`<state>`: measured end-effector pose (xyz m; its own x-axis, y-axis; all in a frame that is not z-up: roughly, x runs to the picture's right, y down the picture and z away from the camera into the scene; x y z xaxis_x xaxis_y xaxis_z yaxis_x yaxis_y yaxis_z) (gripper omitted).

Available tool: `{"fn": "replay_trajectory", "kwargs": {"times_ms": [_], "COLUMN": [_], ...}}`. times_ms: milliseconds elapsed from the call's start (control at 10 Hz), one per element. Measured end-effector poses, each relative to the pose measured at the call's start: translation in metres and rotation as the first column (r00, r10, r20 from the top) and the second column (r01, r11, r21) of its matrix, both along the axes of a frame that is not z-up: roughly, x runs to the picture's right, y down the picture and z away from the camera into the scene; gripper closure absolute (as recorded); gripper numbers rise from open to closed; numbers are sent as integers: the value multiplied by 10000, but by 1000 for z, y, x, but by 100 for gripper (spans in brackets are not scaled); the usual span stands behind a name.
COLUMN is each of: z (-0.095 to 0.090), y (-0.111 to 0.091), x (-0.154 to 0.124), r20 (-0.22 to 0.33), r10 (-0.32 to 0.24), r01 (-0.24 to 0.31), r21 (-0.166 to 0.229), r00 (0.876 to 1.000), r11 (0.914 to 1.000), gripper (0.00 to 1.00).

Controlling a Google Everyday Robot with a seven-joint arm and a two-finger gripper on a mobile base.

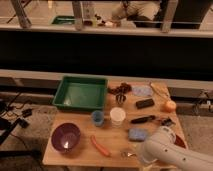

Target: Place fork in purple bowl

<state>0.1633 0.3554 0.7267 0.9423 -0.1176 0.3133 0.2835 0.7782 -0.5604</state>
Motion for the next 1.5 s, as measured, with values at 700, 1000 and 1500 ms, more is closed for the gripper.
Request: {"fn": "replay_trajectory", "kwargs": {"times_ms": [700,1000,1500], "z": [4,6,7], "y": [5,7,8], "x": [6,9,9], "r20": [-184,-252,-246], "r10": [-144,-182,-193], "r01": [142,177,189], "r21": [-132,-180,-169], "r00": [9997,9995,9995], "r11": [9998,9997,9997], "gripper": [20,20,20]}}
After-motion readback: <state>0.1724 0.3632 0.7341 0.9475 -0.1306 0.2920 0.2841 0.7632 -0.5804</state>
